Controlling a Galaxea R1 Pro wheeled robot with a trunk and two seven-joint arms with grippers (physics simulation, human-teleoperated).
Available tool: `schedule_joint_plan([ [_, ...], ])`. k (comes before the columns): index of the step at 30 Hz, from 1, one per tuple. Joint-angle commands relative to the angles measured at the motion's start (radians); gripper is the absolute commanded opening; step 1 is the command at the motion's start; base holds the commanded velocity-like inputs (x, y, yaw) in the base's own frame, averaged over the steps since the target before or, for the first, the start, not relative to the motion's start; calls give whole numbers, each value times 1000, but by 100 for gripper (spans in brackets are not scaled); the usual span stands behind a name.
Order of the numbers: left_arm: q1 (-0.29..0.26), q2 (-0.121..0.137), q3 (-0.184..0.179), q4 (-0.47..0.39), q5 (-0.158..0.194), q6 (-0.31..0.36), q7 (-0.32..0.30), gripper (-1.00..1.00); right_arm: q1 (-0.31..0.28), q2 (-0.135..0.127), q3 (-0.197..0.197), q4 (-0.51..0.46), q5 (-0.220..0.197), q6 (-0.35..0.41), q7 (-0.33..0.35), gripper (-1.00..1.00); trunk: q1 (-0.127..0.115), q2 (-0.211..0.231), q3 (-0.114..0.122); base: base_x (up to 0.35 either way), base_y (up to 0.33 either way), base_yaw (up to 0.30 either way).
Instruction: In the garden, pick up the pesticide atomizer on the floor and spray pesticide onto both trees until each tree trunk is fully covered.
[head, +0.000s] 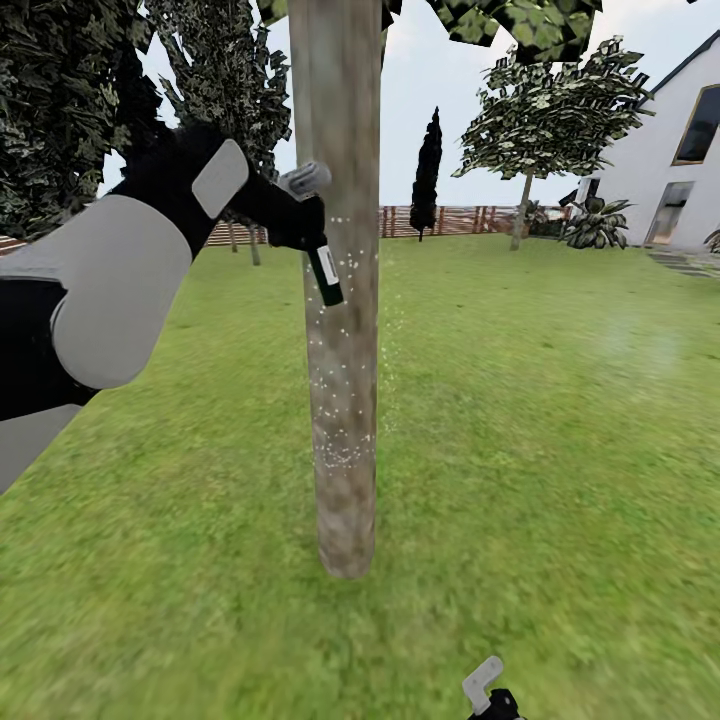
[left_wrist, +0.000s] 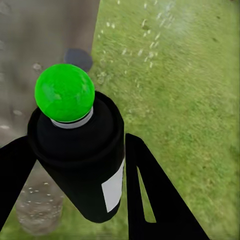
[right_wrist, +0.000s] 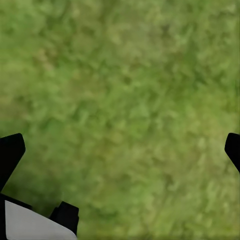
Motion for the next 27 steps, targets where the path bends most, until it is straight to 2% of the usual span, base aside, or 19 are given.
schedule_joint_plan([
  [1, 0, -1, 1, 11, 1, 0, 0, -100, 0, 0, 0, 0, 0, 0, 0, 100, 0, 0, 0, 0, 0, 0],
  [4, 0, -2, -1, 84, 0, -3, 2, -100, 0, 0, -1, 0, 0, 0, 0, 100, 0, 0, 0, 0, 0, 0],
  [8, 0, -2, -19, 95, -6, -6, 5, -100, 0, 0, 0, 0, 0, 0, 0, 100, 0, 0, 0, 0, 0, 0],
  [9, 0, -2, -63, 96, -7, -6, 5, -100, 0, 0, -1, 0, 0, 0, 0, 100, 0, 0, 0, 0, 0, 0],
  [10, 0, -2, -129, 97, -7, -5, 5, -100, 0, 0, 0, 0, 0, 0, 0, 100, 0, 0, 0, 0, 0, 0],
  [11, 0, -2, -167, 97, -7, -5, 5, -100, 0, 0, 0, 0, 0, 1, 0, 100, 0, 0, 0, 0, 0, 0],
  [13, 0, -1, -193, 99, -7, -5, 5, -100, 0, 0, -1, 0, 0, 1, 0, 100, 0, 0, 0, 0, 0, 0],
  [19, 0, 0, -207, 101, -6, -5, 5, -100, 0, 0, 0, 0, 0, 0, 0, 100, 0, 0, 0, -117, 29, 0],
  [22, 0, 1, -206, 157, -6, -6, 5, -100, 0, 0, 0, 0, 0, 0, 0, 100, 0, 0, 0, -243, 58, 0],
  [27, 0, 3, -206, 176, -6, -8, 6, -100, 0, 0, 0, 0, -2, -8, 3, 100, 0, 0, 0, -107, 76, 0],
])
